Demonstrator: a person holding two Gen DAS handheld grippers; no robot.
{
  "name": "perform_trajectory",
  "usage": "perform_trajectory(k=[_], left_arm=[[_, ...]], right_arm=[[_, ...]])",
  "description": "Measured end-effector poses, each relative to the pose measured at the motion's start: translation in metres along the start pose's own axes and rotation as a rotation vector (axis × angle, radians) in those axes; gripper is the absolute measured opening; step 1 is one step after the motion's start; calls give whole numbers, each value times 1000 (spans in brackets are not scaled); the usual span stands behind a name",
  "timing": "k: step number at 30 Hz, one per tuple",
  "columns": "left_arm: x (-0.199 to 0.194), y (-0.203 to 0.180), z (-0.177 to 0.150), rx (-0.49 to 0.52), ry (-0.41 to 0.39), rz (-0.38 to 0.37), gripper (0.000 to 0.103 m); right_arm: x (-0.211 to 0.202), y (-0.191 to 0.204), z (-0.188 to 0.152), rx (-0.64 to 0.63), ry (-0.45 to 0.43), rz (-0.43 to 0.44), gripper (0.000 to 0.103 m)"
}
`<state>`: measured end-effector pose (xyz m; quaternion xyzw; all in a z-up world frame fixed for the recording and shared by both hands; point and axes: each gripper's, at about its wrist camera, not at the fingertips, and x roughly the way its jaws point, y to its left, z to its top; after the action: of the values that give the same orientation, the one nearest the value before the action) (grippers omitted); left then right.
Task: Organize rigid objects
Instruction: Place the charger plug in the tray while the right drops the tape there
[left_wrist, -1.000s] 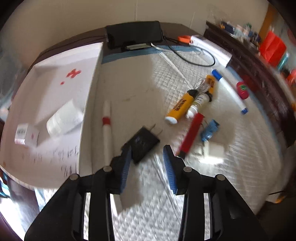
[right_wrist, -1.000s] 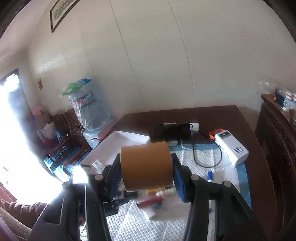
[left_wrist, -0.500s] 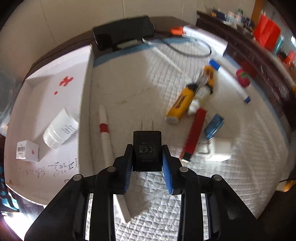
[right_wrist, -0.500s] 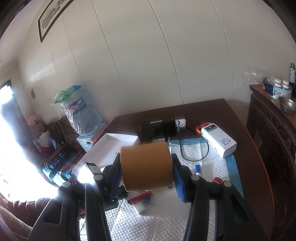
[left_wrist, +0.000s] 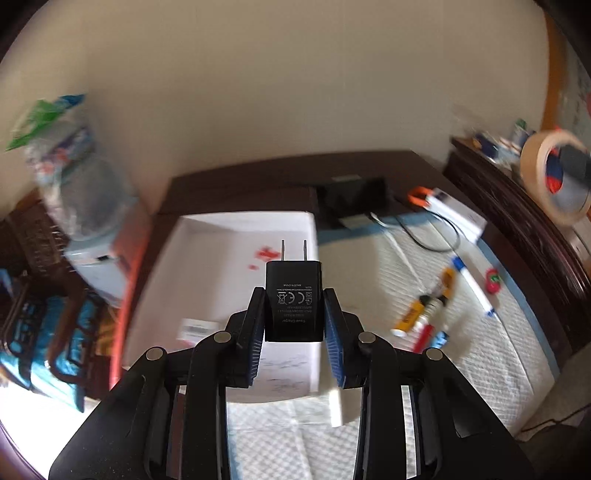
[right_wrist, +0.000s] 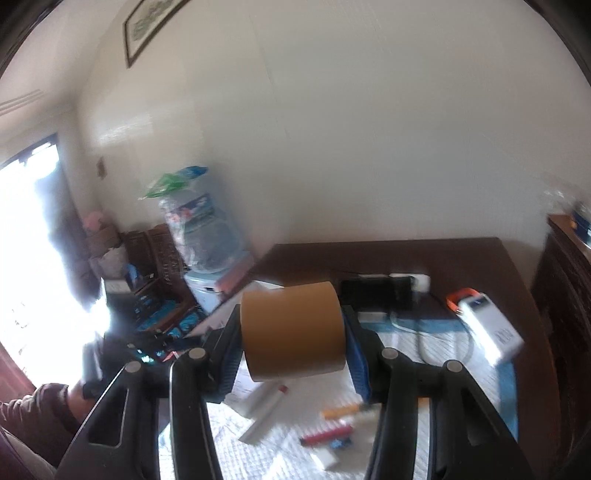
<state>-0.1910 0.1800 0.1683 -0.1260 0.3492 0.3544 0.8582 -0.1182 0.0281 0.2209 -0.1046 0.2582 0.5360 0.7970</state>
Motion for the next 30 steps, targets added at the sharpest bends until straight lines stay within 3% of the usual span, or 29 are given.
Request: perform_trajectory(k=[7,15,23,30], left_arm=[[-25,45,-15,-68,-27,42,29],[-25,73,-18,-69,-31,49,29],[-5,97,1,-43,-31,58,29],[44,110,6,-51,35,32,29]], right_arm=[[30,34,1,-44,38,43,50],[63,54,2,-60,83,29,50],[106,65,3,-66,140,2,50],[168,60,-14,-3,285,7,50]])
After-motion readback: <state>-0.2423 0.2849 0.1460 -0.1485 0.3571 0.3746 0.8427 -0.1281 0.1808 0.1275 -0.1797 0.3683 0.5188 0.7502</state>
